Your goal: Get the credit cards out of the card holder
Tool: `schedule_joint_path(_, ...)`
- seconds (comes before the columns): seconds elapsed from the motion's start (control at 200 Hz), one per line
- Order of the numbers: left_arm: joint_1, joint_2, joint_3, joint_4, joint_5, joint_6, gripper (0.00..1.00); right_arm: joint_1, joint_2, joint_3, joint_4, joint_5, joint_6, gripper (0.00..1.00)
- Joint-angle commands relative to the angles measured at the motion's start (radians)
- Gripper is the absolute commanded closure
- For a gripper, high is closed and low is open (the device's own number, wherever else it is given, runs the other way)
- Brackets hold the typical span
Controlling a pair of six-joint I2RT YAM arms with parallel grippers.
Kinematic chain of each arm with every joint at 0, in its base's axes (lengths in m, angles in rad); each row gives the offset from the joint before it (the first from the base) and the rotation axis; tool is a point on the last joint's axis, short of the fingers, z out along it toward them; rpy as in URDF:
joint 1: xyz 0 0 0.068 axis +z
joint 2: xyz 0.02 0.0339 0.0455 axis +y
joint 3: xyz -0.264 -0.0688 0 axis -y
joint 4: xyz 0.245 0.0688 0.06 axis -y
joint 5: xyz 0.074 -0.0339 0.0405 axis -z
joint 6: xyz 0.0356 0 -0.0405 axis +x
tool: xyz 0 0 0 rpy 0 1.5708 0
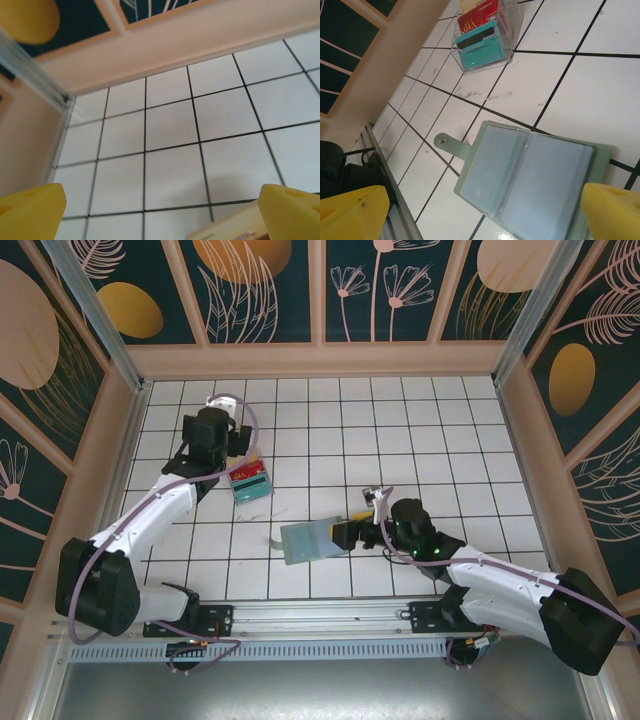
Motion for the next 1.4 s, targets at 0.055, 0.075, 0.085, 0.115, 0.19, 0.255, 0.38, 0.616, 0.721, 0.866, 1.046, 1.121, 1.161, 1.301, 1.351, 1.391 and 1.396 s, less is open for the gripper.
schedule_joint_path(0.055, 0.003, -0.109, -0.029, -0.128, 0.104, -0.377, 0.03, 0.017, 0.007, 0.026, -0.012, 0.089, -0.034, 0.01)
schedule_joint_path(0.075, 0.003, -0.120, -0.039, -0.140, 0.133, -0.396, 0.04, 0.018, 0.009, 0.026, -0.014, 0.093, -0.035, 0.01)
schedule_joint_path(0.085, 0.003, -0.125, -0.042, -0.144, 0.145, -0.405, 0.04, 0.018, 0.010, 0.026, -0.015, 0.094, -0.036, 0.01)
schedule_joint_path(0.115, 0.003, -0.139, -0.053, -0.164, 0.185, -0.432, 0.05, 0.019, 0.014, 0.026, -0.017, 0.100, -0.037, 0.01)
schedule_joint_path(0.19, 0.003, -0.168, -0.077, -0.217, 0.252, -0.521, 0.08, 0.019, 0.021, 0.023, -0.017, 0.108, -0.037, 0.03)
schedule_joint_path(0.255, 0.003, -0.185, -0.088, -0.269, 0.285, -0.596, 0.08, 0.019, 0.030, 0.022, -0.013, 0.108, -0.039, 0.04)
schedule_joint_path(0.38, 0.003, -0.215, -0.087, -0.358, 0.355, -0.678, 0.02, 0.019, 0.052, 0.025, -0.013, 0.110, -0.038, 0.04)
schedule_joint_path(0.616, 0.003, -0.487, -0.217, -0.287, 0.397, -0.659, 0.08, 0.020, 0.099, 0.025, -0.004, 0.119, -0.025, 0.14)
schedule_joint_path(0.721, 0.003, -0.549, -0.252, -0.295, 0.482, -0.753, 0.24, 0.025, 0.137, 0.031, -0.013, 0.142, -0.008, 0.28)
schedule_joint_path(0.866, 0.001, -0.579, -0.340, -0.255, 0.598, -0.889, 0.44, 0.040, 0.193, 0.043, -0.033, 0.178, 0.020, 0.47)
schedule_joint_path(1.046, -0.084, -0.625, -0.476, -0.143, 0.592, -1.019, 0.50, 0.054, 0.283, 0.072, -0.090, 0.222, 0.050, 0.58)
schedule_joint_path(1.121, -0.156, -0.620, -0.497, -0.112, 0.546, -1.051, 0.49, 0.057, 0.310, 0.084, -0.097, 0.221, 0.049, 0.62)
schedule_joint_path(1.161, -0.181, -0.617, -0.511, -0.086, 0.539, -1.070, 0.51, 0.057, 0.322, 0.087, -0.096, 0.225, 0.051, 0.62)
schedule_joint_path(1.301, -0.269, -0.610, -0.561, 0.008, 0.523, -1.128, 0.55, 0.059, 0.358, 0.101, -0.101, 0.217, 0.051, 0.62)
schedule_joint_path(1.351, -0.320, -0.591, -0.570, 0.020, 0.494, -1.149, 0.55, 0.060, 0.369, 0.104, -0.102, 0.214, 0.052, 0.63)
schedule_joint_path(1.391, -0.360, -0.564, -0.566, 0.021, 0.469, -1.155, 0.55, 0.059, 0.377, 0.106, -0.100, 0.209, 0.053, 0.63)
schedule_joint_path(1.396, -0.365, -0.560, -0.566, 0.021, 0.466, -1.156, 0.55, 0.059, 0.377, 0.106, -0.100, 0.208, 0.053, 0.63)
